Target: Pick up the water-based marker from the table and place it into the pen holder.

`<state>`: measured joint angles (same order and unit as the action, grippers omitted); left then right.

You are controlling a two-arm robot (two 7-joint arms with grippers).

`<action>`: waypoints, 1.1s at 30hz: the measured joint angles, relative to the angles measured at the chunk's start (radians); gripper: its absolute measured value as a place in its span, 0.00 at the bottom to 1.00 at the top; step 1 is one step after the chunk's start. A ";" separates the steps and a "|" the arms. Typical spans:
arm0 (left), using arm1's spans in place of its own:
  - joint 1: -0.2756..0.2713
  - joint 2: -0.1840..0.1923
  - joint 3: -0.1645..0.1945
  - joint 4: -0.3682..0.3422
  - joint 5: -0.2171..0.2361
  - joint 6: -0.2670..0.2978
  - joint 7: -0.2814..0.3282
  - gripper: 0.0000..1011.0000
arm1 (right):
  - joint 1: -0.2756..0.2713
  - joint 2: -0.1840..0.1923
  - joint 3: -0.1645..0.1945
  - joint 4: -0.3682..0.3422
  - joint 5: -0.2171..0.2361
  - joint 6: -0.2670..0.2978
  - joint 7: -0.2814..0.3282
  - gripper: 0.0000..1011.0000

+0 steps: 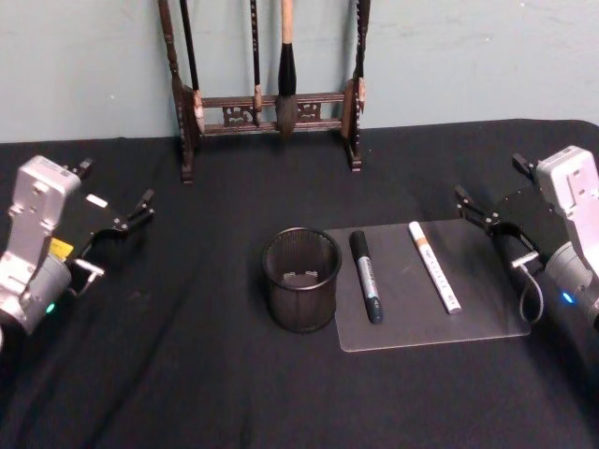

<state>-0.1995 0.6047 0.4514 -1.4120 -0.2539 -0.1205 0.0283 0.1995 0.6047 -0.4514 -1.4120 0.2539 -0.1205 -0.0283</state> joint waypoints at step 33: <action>0.000 0.000 0.000 0.000 0.000 0.000 0.000 0.99 | 0.000 0.000 0.000 0.000 0.000 0.000 0.000 0.99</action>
<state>-0.1995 0.6047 0.4514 -1.4120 -0.2539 -0.1206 0.0283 0.1995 0.6047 -0.4514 -1.4120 0.2539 -0.1205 -0.0283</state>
